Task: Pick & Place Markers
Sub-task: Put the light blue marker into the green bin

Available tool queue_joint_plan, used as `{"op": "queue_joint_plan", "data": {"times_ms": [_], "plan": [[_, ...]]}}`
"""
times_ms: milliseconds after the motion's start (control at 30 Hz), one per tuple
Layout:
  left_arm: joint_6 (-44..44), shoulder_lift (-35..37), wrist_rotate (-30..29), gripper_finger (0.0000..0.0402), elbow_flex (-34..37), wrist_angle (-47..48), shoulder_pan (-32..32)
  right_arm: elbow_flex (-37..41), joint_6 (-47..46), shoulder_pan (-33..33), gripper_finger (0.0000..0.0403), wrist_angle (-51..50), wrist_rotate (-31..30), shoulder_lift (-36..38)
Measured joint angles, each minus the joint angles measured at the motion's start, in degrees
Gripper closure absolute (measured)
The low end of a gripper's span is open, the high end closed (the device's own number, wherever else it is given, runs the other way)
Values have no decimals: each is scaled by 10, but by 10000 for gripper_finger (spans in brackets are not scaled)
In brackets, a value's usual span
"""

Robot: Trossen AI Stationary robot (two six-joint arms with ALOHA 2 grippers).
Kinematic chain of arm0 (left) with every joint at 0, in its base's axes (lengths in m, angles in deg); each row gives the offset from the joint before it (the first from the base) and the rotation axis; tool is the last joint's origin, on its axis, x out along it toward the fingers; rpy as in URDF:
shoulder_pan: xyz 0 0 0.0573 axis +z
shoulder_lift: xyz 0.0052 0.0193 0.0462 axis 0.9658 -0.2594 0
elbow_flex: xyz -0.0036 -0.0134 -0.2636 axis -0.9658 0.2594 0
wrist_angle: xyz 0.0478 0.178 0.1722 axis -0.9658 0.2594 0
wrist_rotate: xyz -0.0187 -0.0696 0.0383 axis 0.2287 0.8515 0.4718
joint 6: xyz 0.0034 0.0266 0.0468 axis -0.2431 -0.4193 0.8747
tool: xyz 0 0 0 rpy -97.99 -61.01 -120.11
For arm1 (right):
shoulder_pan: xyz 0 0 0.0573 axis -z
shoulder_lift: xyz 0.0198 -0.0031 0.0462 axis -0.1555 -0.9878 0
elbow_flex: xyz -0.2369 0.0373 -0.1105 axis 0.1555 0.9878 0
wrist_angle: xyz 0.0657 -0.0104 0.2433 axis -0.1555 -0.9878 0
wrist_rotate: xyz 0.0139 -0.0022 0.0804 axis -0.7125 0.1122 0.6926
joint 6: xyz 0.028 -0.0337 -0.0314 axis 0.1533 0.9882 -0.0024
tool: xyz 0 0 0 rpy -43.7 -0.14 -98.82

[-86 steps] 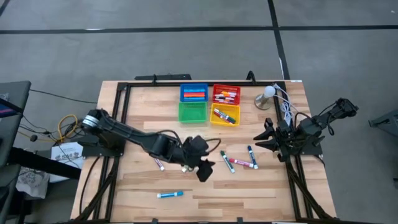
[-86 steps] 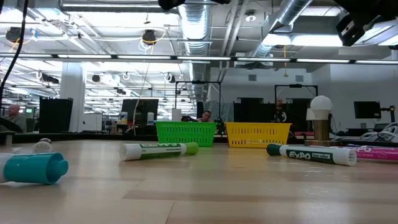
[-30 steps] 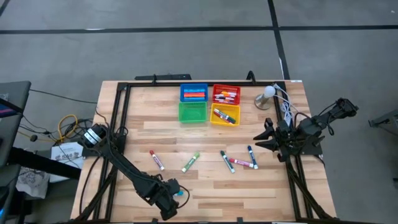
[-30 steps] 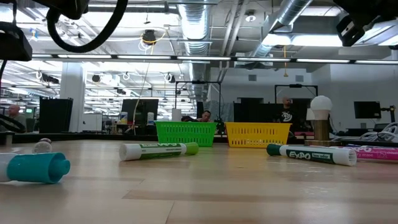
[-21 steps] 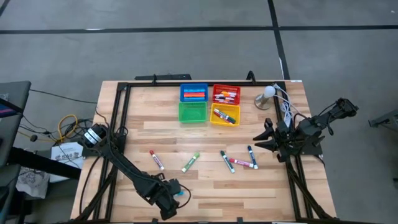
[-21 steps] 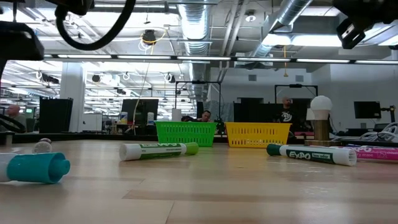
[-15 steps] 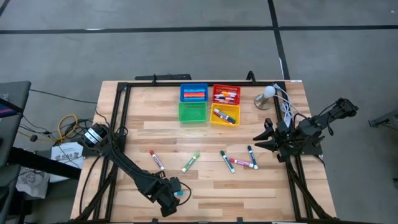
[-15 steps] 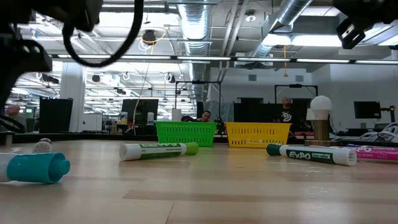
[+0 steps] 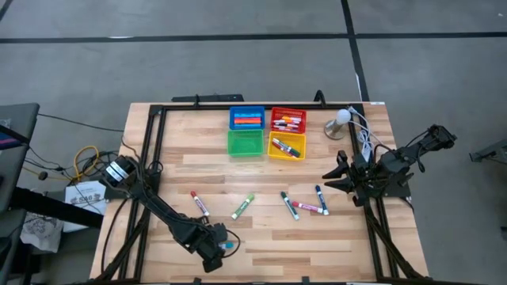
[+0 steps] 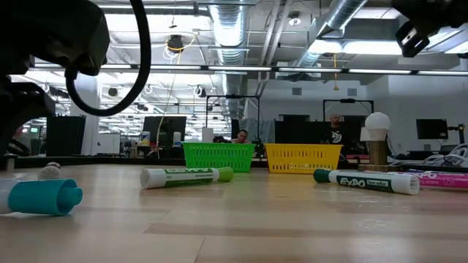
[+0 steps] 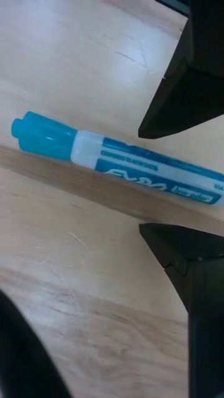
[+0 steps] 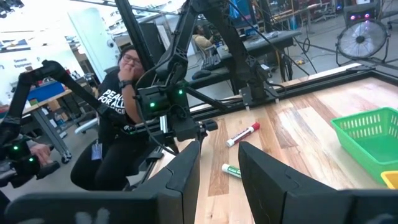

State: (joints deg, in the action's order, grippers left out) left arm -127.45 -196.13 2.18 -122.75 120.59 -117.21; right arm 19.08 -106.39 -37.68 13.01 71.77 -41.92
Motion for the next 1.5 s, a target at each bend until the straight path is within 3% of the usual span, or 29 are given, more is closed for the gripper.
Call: {"op": "queue_joint_plan", "data": {"times_ms": [167,600,833,1100,1300,1500], "plan": [[0,-1,-15,192,11,-2,-1,0,0,0,301,0,0,0],[-2,-3,-46,336,15,-31,12,0,-1,0,301,2,0,0],[-2,-3,-46,336,16,-76,23,0,-1,0,301,10,0,0],[-2,31,20,336,18,-106,24,0,-27,0,301,10,0,0],[13,76,11,335,17,-117,32,0,-30,0,301,10,0,0],[15,122,-51,334,17,-118,60,0,-30,0,301,10,0,0]]}}
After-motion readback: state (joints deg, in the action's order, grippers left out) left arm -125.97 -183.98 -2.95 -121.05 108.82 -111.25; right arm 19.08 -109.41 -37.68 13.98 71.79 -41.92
